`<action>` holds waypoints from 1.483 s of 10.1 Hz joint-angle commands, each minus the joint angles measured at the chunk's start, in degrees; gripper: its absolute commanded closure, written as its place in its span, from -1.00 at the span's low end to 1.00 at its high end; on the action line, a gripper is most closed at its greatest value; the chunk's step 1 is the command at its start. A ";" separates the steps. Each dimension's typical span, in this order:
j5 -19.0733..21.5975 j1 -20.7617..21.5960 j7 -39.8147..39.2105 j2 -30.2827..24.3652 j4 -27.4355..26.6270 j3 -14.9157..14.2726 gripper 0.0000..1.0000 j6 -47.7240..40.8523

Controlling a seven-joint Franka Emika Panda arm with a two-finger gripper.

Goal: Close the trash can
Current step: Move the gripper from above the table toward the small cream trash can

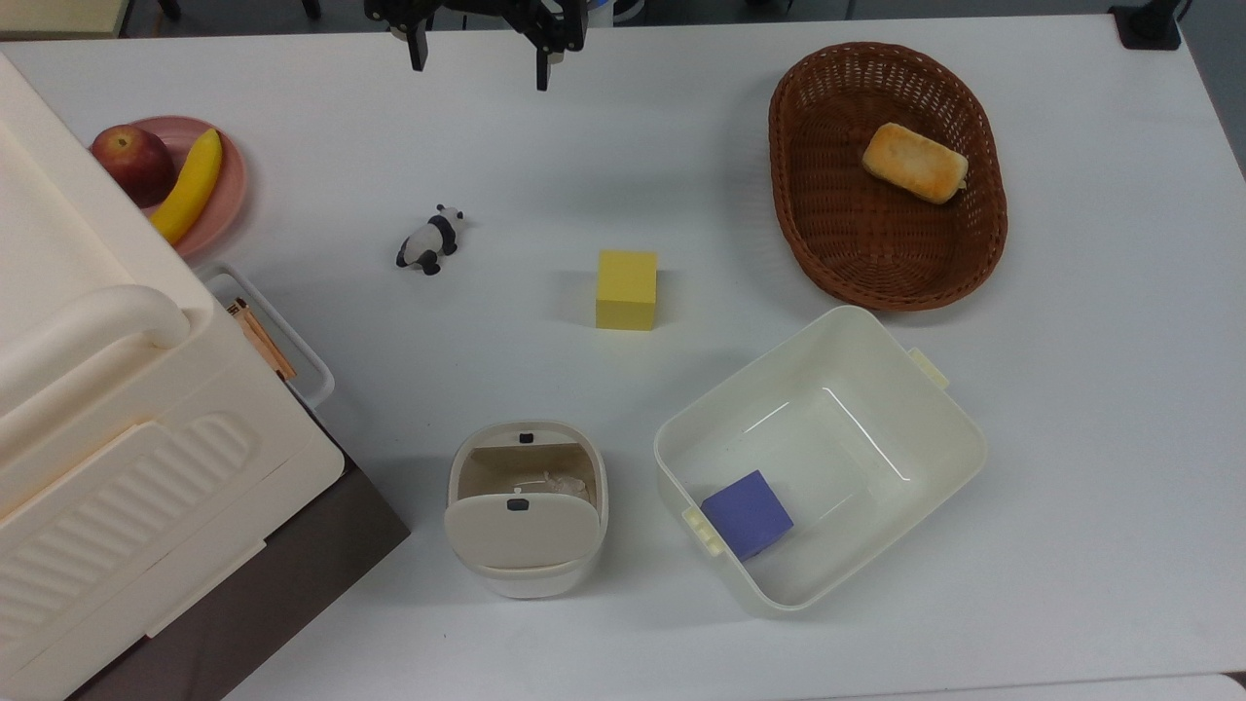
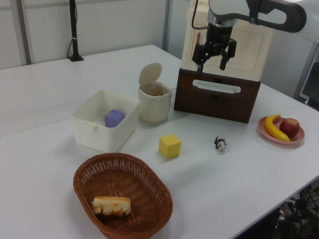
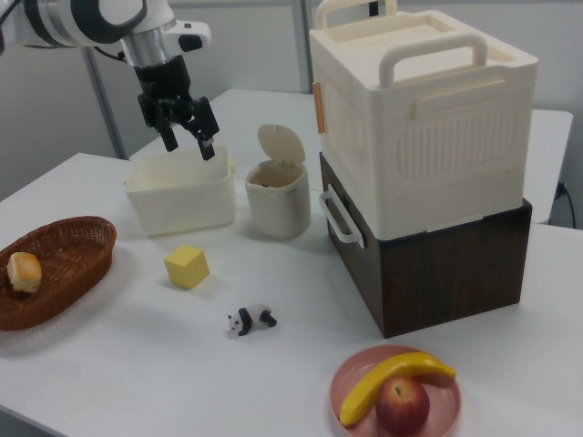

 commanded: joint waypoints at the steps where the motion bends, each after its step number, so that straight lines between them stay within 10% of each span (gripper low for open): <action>1: 6.80 -0.89 -15.93 -1.10 -1.35 -4.06 -1.00 -0.07; 10: 10.26 -0.47 -14.32 -0.83 -1.35 -3.39 -0.98 1.95; 11: 11.40 -0.55 -12.75 -0.66 -1.53 -3.48 0.29 7.70; 12: 13.68 -0.64 -10.29 -0.40 -1.88 -3.91 0.99 14.20; 15: 14.22 -0.82 -10.01 -0.39 -1.88 -4.01 1.00 15.15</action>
